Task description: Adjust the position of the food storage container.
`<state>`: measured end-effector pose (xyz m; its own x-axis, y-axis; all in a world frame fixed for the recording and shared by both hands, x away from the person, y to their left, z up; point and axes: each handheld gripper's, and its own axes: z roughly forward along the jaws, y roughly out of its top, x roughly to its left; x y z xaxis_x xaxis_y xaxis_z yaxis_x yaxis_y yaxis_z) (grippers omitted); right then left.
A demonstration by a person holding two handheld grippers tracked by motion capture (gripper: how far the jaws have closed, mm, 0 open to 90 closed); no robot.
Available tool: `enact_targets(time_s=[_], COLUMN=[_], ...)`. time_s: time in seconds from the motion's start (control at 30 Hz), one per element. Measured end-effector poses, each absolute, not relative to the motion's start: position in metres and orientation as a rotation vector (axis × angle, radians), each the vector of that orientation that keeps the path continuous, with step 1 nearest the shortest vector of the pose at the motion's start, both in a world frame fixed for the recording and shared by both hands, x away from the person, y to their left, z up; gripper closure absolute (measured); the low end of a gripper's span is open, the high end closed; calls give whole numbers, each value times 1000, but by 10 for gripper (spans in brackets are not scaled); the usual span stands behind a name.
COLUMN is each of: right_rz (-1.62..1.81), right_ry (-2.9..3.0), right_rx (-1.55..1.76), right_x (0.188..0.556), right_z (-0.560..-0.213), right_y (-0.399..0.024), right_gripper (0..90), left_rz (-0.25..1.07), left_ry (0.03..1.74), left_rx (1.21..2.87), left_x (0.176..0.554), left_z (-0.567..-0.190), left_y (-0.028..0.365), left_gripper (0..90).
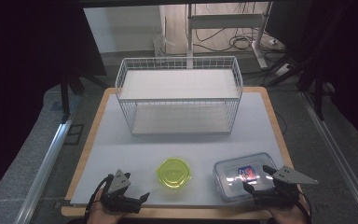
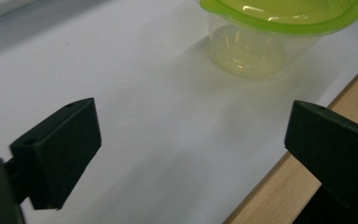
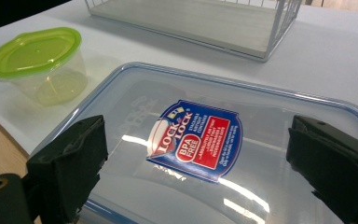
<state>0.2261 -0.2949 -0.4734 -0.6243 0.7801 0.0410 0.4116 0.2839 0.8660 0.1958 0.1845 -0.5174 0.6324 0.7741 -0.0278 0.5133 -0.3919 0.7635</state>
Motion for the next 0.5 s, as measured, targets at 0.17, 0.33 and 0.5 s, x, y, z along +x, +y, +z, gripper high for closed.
enact_targets(time_s=[0.17, 0.33, 0.5], right_rz=[1287, 1283, 1272], right_ry=[2152, 2158, 2163], right_rx=[1098, 1092, 1107], right_x=[226, 226, 226], right_z=[-474, -474, -475], right_y=[-297, -296, -296], right_gripper=[61, 67, 70], left_rz=[454, 444, 432], left_ry=[988, 992, 967], left_rx=[2072, 2069, 2066], left_x=[194, 194, 193], left_z=[-516, -516, -515], left_y=[183, 183, 181], left_gripper=[92, 129, 188])
